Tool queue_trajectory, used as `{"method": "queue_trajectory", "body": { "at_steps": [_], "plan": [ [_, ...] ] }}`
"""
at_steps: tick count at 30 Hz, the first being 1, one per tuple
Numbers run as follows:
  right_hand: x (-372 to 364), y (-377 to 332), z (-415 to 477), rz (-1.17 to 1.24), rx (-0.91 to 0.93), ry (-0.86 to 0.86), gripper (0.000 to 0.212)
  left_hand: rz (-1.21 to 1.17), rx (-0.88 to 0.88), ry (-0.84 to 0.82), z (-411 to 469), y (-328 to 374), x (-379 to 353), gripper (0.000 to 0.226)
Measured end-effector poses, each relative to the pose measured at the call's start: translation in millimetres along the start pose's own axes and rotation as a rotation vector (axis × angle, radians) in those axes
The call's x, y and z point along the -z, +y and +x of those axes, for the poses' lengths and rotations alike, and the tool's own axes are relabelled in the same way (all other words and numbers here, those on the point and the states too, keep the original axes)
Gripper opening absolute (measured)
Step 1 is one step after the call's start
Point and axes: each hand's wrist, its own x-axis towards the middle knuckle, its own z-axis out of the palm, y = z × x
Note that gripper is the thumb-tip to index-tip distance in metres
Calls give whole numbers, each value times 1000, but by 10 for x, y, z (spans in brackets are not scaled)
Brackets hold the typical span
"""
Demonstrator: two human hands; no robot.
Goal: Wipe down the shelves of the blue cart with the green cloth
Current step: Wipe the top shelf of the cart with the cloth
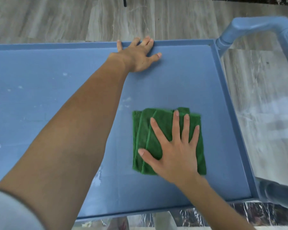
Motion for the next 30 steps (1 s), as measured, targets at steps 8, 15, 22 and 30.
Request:
{"method": "queue_trajectory", "body": {
  "at_steps": [8,15,22,30],
  "plan": [
    [-30,-116,-724,-6,29,9,89,5,-57,27,-6,-78,95,86],
    [-83,-180,-485,-20,12,28,98,51,-6,96,-96,-277,-8,90],
    [-85,-360,256,-4,26,31,88,20,-27,118,-184,-385,-37,89],
    [-136,-619,1616,21,-13,-52,87,-88,48,218,-672,-678,-83,74]
  ]
}}
